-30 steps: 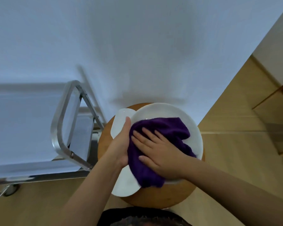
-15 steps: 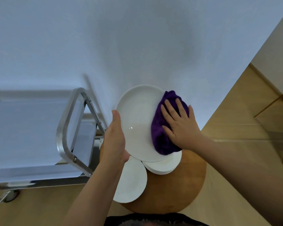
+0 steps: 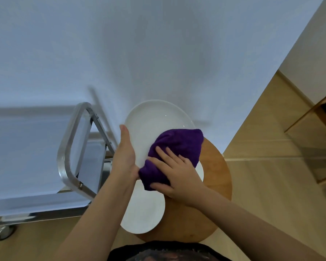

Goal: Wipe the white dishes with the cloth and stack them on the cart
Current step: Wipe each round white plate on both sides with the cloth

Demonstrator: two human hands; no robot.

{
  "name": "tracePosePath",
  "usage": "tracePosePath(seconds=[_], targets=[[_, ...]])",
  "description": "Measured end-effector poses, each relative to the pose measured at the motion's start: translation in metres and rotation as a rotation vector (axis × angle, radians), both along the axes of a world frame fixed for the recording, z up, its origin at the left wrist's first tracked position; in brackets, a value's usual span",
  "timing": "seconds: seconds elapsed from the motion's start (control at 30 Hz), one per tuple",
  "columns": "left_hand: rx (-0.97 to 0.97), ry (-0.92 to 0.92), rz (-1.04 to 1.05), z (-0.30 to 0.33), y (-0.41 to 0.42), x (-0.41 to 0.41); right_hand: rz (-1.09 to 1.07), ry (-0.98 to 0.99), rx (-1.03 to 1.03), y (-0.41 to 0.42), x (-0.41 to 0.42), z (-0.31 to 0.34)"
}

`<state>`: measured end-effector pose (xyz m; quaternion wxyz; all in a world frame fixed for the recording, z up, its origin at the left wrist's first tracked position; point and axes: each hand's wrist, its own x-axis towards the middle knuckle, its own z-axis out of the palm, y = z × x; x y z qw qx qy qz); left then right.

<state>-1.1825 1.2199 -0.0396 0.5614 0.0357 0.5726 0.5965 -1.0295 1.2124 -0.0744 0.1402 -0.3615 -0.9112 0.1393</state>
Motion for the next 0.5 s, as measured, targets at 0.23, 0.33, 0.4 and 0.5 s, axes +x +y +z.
tracePosePath(seconds=[0.23,0.33,0.4,0.5], targets=[[0.058,-0.14,-0.217,0.007,0.001,-0.019,0.277,0.043,0.358,0.011,0.044,0.003],[0.055,-0.069,-0.268,0.017,0.003,-0.026,0.213,0.103,0.362,0.01,0.045,0.011],[0.056,-0.003,-0.29,0.029,0.007,-0.028,0.193,0.187,0.3,0.009,0.042,0.023],[0.082,0.107,-0.403,0.044,0.021,-0.038,0.122,0.334,0.125,0.013,0.042,0.046]])
